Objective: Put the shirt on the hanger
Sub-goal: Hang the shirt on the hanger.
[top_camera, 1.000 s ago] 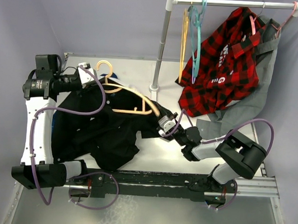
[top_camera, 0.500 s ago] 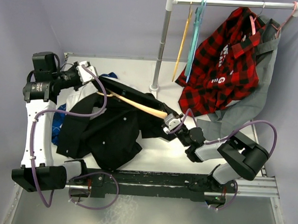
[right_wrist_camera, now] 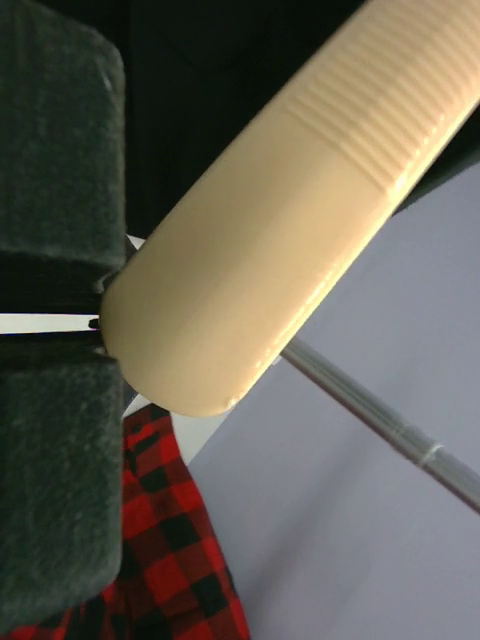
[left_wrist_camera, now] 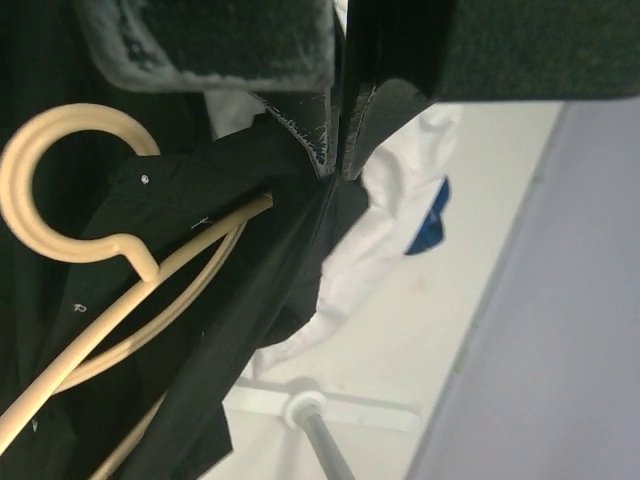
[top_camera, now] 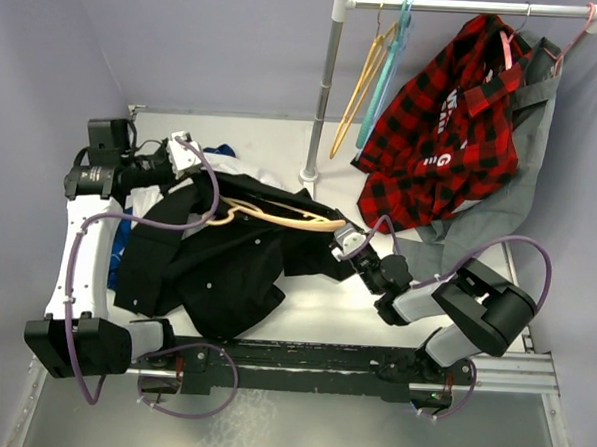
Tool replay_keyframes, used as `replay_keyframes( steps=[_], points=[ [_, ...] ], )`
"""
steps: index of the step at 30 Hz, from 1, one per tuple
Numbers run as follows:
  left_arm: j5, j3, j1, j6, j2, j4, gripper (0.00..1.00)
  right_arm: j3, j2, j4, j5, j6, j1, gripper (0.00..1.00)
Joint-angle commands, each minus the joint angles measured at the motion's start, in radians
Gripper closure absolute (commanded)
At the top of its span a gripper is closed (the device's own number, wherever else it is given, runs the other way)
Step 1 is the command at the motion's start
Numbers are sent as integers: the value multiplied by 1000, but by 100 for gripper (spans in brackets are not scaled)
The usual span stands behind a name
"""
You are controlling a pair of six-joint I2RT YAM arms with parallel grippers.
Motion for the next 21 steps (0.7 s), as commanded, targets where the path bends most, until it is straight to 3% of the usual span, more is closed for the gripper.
replay_keyframes(
  steps=[1, 8, 9, 11, 12, 16, 18, 20, 21],
  points=[
    [-89, -72, 6, 46, 10, 93, 100, -26, 19, 247, 142, 16, -36, 100],
    [-53, -114, -8, -36, 55, 149, 100, -51, 24, 244, 130, 56, -32, 99],
    [-44, -121, -13, -59, 58, 161, 100, -62, 19, 244, 131, 83, -28, 79],
    [-29, -137, -21, -99, 54, 186, 100, -87, -3, 228, 165, 135, 3, 21],
    [-17, -145, -23, -119, 50, 197, 100, -99, -20, 211, 185, 132, 39, 2],
    [7, -173, -29, -207, 39, 227, 100, -103, -125, 111, 456, 51, 223, 0],
    [16, -188, -32, -251, 29, 234, 100, -114, -232, 28, 572, 114, 247, 0],
    [21, -211, -35, -268, 13, 241, 100, -95, -410, -283, 602, 230, 256, 0],
    [12, -224, -37, -285, 0, 253, 100, -54, -516, -552, 575, 321, 256, 0]
  ],
)
